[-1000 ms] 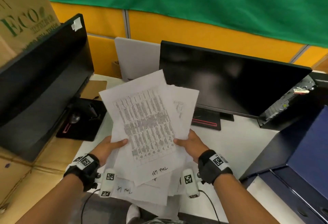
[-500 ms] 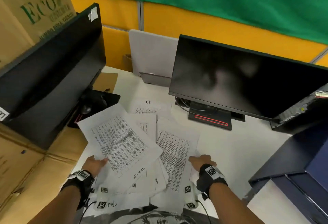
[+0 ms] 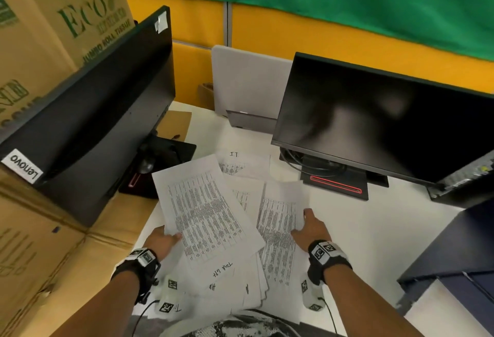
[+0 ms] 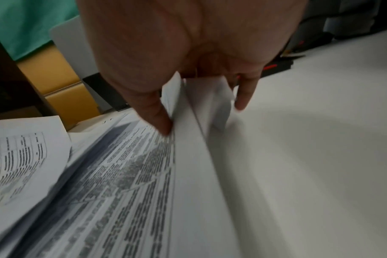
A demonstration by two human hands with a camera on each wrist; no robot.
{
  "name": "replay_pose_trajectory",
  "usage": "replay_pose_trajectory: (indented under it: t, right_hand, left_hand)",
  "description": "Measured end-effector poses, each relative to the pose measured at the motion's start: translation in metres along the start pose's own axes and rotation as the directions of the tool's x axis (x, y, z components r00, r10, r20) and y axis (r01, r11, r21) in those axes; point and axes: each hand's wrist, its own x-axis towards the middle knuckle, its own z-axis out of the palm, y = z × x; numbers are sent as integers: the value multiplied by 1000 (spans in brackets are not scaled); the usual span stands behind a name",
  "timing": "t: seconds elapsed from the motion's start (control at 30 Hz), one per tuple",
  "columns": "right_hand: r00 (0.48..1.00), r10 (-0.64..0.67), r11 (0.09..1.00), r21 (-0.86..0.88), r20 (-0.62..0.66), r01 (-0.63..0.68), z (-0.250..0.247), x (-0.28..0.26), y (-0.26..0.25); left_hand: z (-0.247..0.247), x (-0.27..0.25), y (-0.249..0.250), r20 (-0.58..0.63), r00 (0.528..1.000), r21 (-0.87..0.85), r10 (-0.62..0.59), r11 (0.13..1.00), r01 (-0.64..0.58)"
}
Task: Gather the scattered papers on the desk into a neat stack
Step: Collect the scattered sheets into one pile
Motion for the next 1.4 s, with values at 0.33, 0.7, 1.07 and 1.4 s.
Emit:
replay_pose_trajectory:
  t: [0.33,0.7,1.07,1.4]
  right_hand:
    - [958,287,949,133,12,-286,-39,-11,58]
    - [959,210,584,811,-192,34,-105,-40,30]
    - [994,78,940,326,75,-98,-18,5,-56]
    - [984,63,818,555,169,-148,44,8,-85]
  left_hand:
    - [-8,27,-29,77,997,-64,11,998,-6]
    - [-7,30,-33,52,996,-115,66,992,-60]
    - [-6,29,-33,68,993,-102,98,991,-91]
    - [-9,25,-31,87,994,-95,63,994,-55]
